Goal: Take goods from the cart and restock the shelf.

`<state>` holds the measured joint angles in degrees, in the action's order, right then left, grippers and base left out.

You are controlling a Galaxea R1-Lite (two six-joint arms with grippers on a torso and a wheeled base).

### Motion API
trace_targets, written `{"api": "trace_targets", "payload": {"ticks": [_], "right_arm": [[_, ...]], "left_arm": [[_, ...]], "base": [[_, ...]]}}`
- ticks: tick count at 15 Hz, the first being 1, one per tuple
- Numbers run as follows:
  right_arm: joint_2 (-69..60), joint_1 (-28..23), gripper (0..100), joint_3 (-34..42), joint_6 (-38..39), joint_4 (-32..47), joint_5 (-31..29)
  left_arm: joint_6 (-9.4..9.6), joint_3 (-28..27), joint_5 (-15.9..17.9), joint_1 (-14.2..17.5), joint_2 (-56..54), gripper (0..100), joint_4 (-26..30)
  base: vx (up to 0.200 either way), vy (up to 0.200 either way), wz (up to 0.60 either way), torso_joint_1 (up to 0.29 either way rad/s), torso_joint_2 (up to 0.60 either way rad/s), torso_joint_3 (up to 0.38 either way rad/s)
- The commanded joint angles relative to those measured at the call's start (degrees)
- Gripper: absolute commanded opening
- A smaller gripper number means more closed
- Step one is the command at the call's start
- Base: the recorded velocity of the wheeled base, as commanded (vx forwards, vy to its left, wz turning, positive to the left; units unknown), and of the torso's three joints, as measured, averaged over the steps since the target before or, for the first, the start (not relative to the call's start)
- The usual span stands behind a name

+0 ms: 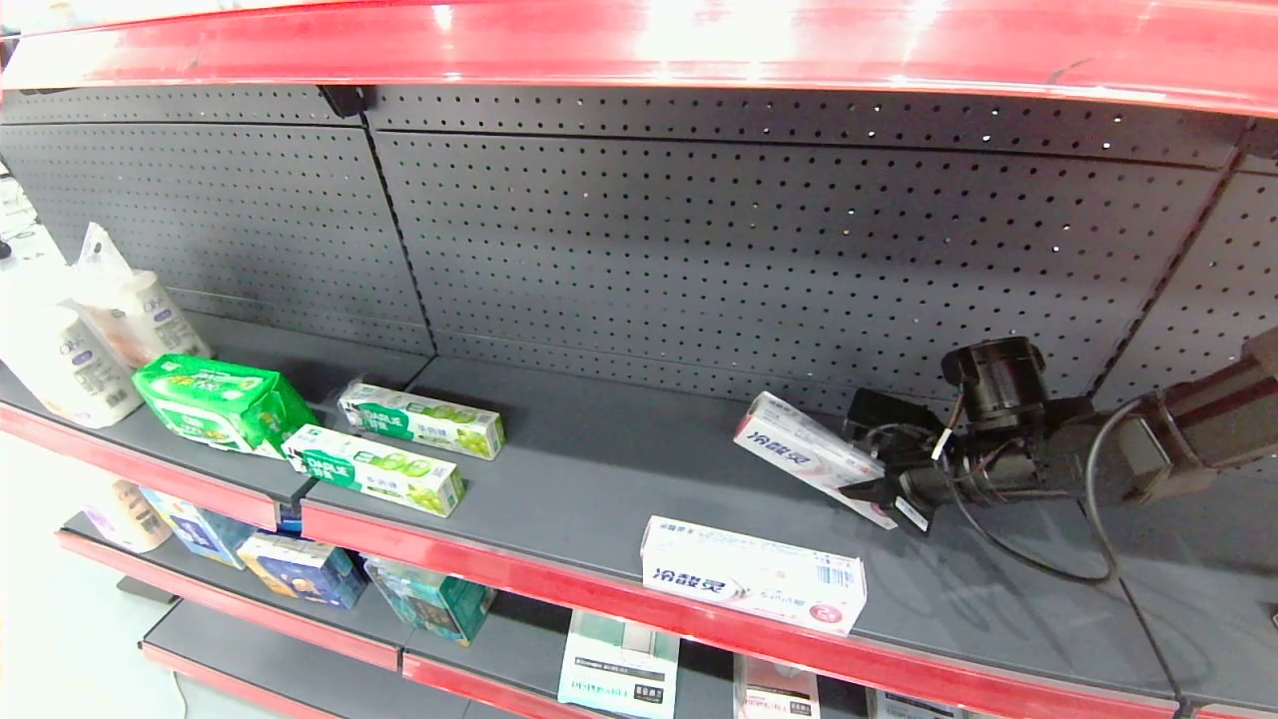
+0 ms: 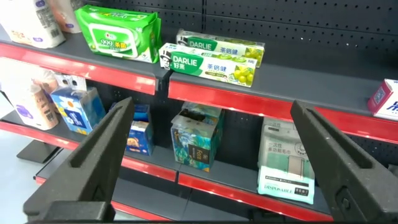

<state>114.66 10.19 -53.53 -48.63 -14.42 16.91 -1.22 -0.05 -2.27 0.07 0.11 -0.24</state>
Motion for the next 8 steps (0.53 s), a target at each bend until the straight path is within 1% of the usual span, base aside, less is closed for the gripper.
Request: {"api": "trace_targets", "payload": {"ticks": [1, 2, 5, 8], "right_arm": [[0.91, 1.41, 0, -0.70, -0.06, 0.01, 0.14], [0.91, 1.50, 0, -0.70, -0.06, 0.01, 0.14], [0.91, 3.87, 0, -0.44, -0.24, 0.01, 0.05], [1.00, 4.13, 0, -0.70, -0.24, 0.01, 0.05]], "left_arm": [[-0.01, 0.05, -0.02, 0.01, -0.02, 100, -0.02], [-0.01, 0.05, -0.02, 0.01, -0.02, 100, -0.02], [-0.01, -0.04, -0.02, 0.01, -0.02, 100, -0.02], [-0.01, 0.05, -0.02, 0.01, -0.02, 100, -0.02]], "base": [[0.000, 0.000, 0.00, 0.000, 0.00, 0.000], [0.000, 0.000, 0.00, 0.000, 0.00, 0.000], [0.000, 0.000, 0.00, 0.000, 0.00, 0.000], [0.000, 0.000, 0.00, 0.000, 0.00, 0.000]]}}
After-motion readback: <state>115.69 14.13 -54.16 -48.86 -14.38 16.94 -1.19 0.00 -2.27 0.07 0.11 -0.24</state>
